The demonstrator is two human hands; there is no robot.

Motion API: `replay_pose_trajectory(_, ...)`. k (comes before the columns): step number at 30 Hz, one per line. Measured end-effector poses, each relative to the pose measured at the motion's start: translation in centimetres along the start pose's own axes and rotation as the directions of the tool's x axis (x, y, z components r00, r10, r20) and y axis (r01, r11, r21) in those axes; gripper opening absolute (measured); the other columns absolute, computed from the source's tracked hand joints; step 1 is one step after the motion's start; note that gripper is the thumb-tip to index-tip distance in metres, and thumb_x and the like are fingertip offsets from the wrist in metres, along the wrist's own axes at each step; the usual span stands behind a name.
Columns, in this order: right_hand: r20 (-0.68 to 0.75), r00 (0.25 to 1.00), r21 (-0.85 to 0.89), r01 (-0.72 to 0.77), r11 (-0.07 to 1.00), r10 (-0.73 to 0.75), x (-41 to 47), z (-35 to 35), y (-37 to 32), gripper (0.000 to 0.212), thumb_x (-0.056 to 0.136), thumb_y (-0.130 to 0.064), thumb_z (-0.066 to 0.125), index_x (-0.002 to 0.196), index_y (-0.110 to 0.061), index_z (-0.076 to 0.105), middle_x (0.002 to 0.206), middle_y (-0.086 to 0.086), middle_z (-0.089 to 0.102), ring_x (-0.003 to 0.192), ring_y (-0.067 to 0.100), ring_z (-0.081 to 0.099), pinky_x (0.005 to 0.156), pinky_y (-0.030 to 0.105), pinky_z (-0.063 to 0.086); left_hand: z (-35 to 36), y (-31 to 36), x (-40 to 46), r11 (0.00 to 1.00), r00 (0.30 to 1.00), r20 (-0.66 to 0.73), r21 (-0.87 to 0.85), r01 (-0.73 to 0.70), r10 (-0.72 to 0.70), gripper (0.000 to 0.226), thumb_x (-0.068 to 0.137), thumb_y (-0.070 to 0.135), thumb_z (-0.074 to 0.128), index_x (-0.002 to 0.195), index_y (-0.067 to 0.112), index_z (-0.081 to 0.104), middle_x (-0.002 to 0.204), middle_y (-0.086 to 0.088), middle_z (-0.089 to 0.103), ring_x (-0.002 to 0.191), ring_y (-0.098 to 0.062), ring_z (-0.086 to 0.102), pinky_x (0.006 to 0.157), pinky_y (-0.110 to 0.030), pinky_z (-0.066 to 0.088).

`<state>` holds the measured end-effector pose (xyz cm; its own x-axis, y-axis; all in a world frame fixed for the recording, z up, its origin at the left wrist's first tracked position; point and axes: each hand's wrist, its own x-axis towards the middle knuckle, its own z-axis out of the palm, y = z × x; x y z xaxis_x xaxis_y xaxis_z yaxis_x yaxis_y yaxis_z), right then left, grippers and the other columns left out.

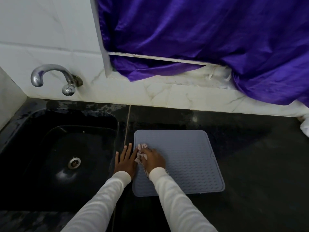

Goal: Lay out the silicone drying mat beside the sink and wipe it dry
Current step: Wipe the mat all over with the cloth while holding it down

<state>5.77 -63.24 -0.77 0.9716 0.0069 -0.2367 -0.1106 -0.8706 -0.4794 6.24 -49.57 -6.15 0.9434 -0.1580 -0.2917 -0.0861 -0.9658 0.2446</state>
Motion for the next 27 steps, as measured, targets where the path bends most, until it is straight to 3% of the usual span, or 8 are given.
replay_pose_trajectory(5,-0.001,0.999,-0.069,-0.053,0.996,0.053,0.1,-1.0,2.2,0.04,0.093,-0.044,0.049,0.132,-0.037,0.051,0.128,0.005,0.057,0.113,0.027,0.057,0.091,0.037,0.047,-0.4,0.1,0.0,0.999,0.999,0.003,-0.01,-0.037,0.037,0.07,0.078,0.062,-0.007,0.14,0.036,-0.025,0.151,0.006,-0.031,0.14,-0.015,-0.026,0.114,-0.048,-0.015)
replay_pose_trajectory(8,-0.003,0.991,-0.097,-0.134,0.986,0.134,0.7,-2.5,4.4,0.045,0.089,-0.053,0.052,0.131,-0.04,0.05,0.12,0.007,0.061,0.106,0.029,0.061,0.087,0.035,0.048,-0.1,-0.4,0.1,0.998,0.998,0.006,-0.019,-0.056,0.056,0.062,0.089,0.056,-0.001,0.145,0.038,-0.019,0.155,0.004,-0.026,0.139,-0.014,-0.027,0.115,-0.049,-0.014)
replay_pose_trajectory(11,-0.015,0.963,-0.118,-0.27,0.956,0.271,0.6,-5.0,8.1,0.054,0.08,-0.065,0.057,0.128,-0.04,0.053,0.114,0.007,0.064,0.101,0.029,0.064,0.083,0.034,0.049,0.0,-0.5,0.0,0.997,0.998,-0.006,-0.031,-0.066,0.066,0.074,0.074,0.055,-0.015,0.146,0.038,-0.017,0.154,0.004,-0.026,0.142,-0.017,-0.024,0.113,-0.048,-0.016)
replay_pose_trajectory(18,-0.131,0.869,-0.092,-0.491,0.866,0.478,-0.4,-9.0,15.9,0.042,0.083,-0.06,0.055,0.122,-0.044,0.056,0.112,0.004,0.064,0.096,0.028,0.065,0.08,0.034,0.05,-0.1,-0.6,0.1,0.996,0.997,-0.004,-0.028,-0.08,0.08,0.075,0.071,0.055,-0.018,0.145,0.038,-0.02,0.148,0.006,-0.033,0.142,-0.018,-0.024,0.112,-0.047,-0.017)
replay_pose_trajectory(23,-0.184,0.805,0.01,-0.572,0.82,0.564,-1.1,-10.2,18.3,0.035,0.088,-0.054,0.054,0.12,-0.04,0.059,0.118,0.006,0.064,0.102,0.03,0.063,0.084,0.036,0.05,-0.4,-0.6,-0.1,0.998,0.998,0.003,0.002,-0.065,0.065,0.057,0.096,0.049,0.007,0.145,0.037,-0.02,0.151,0.004,-0.031,0.141,-0.018,-0.025,0.11,-0.046,-0.022)
replay_pose_trajectory(27,-0.189,0.761,0.084,-0.617,0.783,0.62,-2.0,-10.7,20.0,0.044,0.085,-0.061,0.052,0.123,-0.039,0.055,0.117,0.009,0.064,0.101,0.033,0.064,0.086,0.038,0.05,-0.8,-0.5,-0.1,0.997,0.997,0.015,0.0,-0.082,0.082,0.072,0.071,0.054,-0.017,0.142,0.039,-0.025,0.151,0.003,-0.032,0.135,-0.015,-0.032,0.092,-0.037,-0.038)
